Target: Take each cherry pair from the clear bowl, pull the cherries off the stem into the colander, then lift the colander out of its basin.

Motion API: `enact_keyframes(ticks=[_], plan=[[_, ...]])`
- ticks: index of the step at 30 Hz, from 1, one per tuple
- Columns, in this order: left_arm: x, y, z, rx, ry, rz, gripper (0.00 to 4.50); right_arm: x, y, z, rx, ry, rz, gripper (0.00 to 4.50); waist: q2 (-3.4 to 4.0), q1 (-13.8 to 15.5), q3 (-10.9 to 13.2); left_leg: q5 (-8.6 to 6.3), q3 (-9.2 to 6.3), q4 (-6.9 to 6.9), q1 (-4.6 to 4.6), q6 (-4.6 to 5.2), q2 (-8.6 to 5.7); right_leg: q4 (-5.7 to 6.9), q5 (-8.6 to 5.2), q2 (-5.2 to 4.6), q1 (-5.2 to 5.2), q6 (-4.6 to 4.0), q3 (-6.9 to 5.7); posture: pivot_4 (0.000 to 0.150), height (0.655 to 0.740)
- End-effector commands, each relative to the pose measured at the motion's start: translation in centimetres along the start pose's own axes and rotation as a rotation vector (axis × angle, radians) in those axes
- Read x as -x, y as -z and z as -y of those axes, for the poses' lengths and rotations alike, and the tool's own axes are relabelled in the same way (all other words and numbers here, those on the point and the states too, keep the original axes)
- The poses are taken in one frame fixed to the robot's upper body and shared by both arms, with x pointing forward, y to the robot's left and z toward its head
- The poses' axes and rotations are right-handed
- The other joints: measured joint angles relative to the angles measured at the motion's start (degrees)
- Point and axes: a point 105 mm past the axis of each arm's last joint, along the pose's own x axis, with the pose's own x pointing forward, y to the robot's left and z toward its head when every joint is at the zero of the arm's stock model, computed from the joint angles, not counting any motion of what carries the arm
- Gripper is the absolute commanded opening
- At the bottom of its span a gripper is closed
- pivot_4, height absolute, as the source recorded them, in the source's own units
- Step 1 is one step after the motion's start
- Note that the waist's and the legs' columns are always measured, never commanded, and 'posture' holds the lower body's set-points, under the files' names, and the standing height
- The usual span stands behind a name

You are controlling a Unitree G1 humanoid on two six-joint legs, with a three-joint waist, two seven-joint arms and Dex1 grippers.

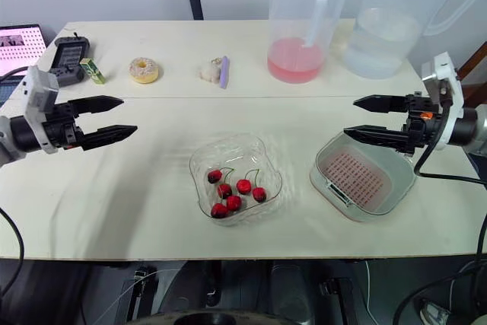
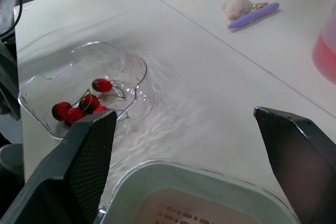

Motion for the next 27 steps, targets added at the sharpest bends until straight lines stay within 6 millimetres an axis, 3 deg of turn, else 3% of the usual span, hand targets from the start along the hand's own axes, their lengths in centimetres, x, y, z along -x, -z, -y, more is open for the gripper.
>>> enact_keyframes(ticks=[1,13,19,24,27], plan=[[0.0,-0.9,0.1,-0.038,0.005,0.022,4.50,0.2,-1.2,-0.1,0.045,0.000,0.012,4.46,0.00,-0.01,0.00,0.00,0.00,0.00,0.00,0.00,0.00,0.00,0.00,0.00,0.00,0.00,0.00,0.150,0.7400],[-0.6,-1.4,-0.5,-0.054,-0.008,0.028,4.50,0.3,-1.6,-0.1,0.057,0.028,0.007,4.46,0.00,0.03,0.00,0.00,0.00,0.04,0.00,0.00,-0.01,0.02,0.00,0.00,0.00,0.00,0.01,0.150,0.7400],[-2.0,-2.3,-0.4,-0.068,0.037,0.028,4.50,0.5,-2.1,-0.8,0.116,0.072,-0.001,4.46,0.00,0.19,0.00,0.00,0.00,0.05,0.00,0.00,-0.01,0.05,0.01,0.01,0.00,0.01,0.00,0.150,0.7400],[-3.5,-4.6,1.3,-0.085,0.200,0.068,4.50,-0.7,-1.9,-2.3,0.144,0.096,-0.051,4.46,-0.02,0.14,0.00,0.00,-0.02,0.09,-0.03,0.00,-0.02,0.06,0.00,0.01,0.03,0.04,0.00,0.150,0.7400],[-4.2,-4.0,3.2,-0.223,0.378,-0.002,4.50,-2.0,-3.6,-4.8,0.279,0.086,-0.005,4.46,0.01,-0.04,-0.01,0.00,-0.02,0.08,-0.02,0.00,-0.02,0.07,0.00,0.02,0.02,0.04,0.00,0.150,0.7400]])
